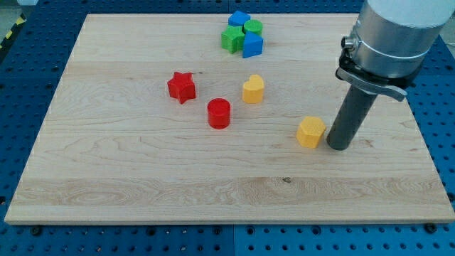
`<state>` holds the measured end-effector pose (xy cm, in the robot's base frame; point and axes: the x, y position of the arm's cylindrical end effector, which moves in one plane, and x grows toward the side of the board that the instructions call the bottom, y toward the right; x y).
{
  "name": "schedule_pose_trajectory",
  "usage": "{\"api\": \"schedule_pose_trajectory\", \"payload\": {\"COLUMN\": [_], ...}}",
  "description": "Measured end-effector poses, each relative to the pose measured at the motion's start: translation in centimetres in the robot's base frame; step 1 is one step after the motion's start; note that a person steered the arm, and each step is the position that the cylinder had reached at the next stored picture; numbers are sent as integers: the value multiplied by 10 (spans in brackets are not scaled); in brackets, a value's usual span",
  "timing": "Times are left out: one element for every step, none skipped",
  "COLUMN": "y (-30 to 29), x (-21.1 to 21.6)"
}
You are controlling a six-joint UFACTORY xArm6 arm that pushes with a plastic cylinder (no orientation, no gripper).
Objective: Move green star diagonally to the yellow hexagon
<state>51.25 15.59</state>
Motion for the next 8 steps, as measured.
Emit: {"api": "schedule_pose_trajectory", "payload": {"y": [-25, -38, -11, 21, 16, -19, -76, -153], "x": [0, 0, 0, -18, -64, -113, -150, -175]}}
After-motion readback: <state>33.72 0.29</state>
